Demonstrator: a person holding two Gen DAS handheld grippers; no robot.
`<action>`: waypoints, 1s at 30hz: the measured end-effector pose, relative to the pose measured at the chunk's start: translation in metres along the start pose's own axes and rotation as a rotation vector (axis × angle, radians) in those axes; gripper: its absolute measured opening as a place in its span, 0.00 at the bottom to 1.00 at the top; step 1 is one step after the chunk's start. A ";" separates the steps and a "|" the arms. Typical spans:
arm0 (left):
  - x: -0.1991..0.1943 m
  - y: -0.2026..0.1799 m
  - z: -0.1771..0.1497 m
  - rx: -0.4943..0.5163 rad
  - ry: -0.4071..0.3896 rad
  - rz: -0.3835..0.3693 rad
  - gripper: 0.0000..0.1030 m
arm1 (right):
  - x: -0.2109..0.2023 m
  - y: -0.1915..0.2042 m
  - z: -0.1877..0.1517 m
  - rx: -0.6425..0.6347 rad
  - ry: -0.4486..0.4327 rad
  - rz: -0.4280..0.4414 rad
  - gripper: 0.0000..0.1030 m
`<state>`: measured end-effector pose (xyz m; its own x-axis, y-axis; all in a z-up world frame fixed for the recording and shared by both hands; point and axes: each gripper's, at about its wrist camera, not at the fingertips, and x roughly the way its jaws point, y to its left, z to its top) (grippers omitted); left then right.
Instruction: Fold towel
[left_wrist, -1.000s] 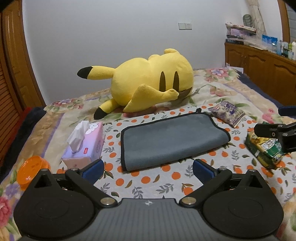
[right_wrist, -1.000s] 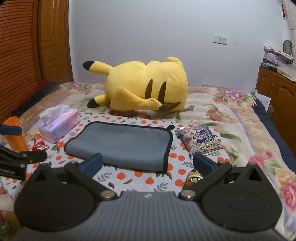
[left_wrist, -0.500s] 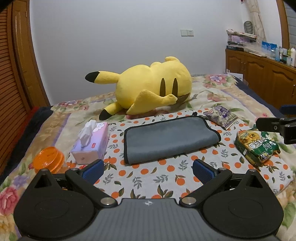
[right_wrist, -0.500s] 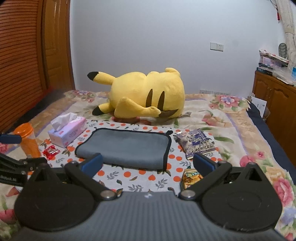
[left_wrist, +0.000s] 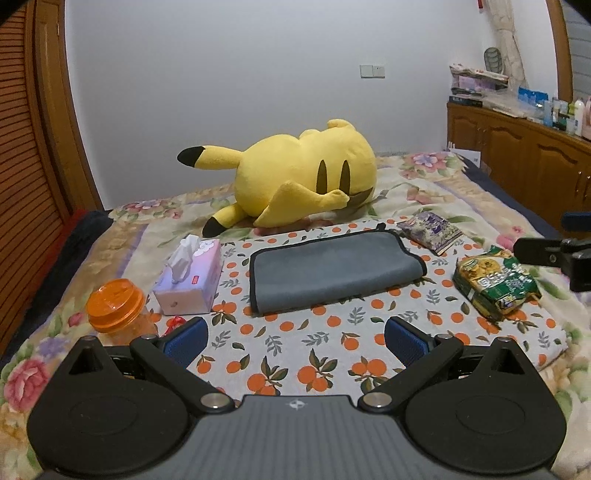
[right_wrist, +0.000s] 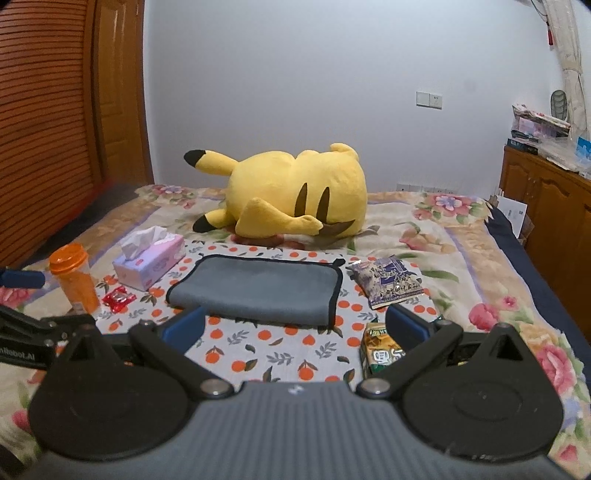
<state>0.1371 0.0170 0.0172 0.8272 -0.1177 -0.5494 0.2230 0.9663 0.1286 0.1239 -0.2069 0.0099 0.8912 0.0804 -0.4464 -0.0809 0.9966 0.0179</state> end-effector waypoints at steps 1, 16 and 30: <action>-0.003 0.000 0.000 -0.001 -0.003 -0.001 1.00 | -0.003 0.000 0.000 0.000 -0.001 0.001 1.00; -0.044 -0.010 -0.010 0.009 -0.029 0.007 1.00 | -0.040 0.004 -0.009 0.013 -0.040 0.019 1.00; -0.056 -0.017 -0.039 -0.019 0.005 -0.001 1.00 | -0.062 0.002 -0.037 0.023 -0.029 0.016 1.00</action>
<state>0.0663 0.0160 0.0135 0.8244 -0.1181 -0.5535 0.2141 0.9704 0.1118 0.0523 -0.2111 0.0045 0.9024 0.0961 -0.4200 -0.0851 0.9954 0.0450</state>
